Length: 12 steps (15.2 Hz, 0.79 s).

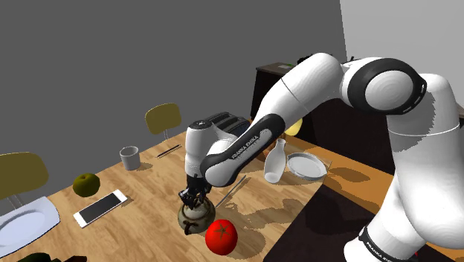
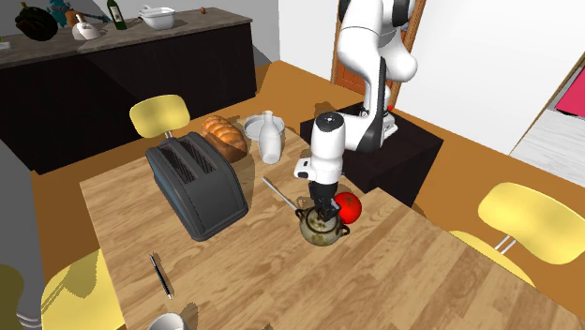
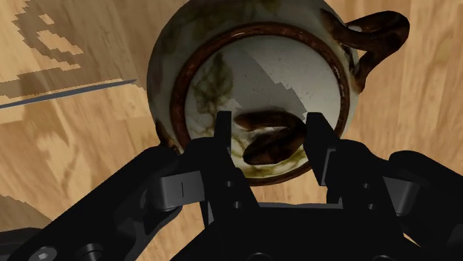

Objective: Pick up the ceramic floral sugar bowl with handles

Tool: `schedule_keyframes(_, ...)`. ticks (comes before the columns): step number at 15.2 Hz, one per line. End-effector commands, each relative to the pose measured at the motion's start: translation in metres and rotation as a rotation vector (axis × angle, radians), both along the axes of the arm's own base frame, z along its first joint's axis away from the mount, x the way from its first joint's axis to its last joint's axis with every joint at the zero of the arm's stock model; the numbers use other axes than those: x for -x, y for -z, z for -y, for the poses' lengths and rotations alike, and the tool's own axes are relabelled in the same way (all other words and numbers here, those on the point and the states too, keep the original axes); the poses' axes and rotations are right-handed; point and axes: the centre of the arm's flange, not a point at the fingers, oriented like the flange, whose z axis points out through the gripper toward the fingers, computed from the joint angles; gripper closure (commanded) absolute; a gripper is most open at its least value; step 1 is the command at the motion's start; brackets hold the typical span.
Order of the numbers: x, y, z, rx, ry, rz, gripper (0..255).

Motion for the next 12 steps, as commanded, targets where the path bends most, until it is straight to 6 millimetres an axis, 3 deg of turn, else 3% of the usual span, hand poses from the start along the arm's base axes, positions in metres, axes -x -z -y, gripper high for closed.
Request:
schedule_keyframes(1,0.0,0.001,0.0,0.001,0.0,-0.001,255)
schedule_keyframes(4,0.0,0.0,0.001,0.0,0.0,-0.001,255)
schedule_keyframes(12,0.0,-0.042,0.001,0.0,0.0,-0.001,255)
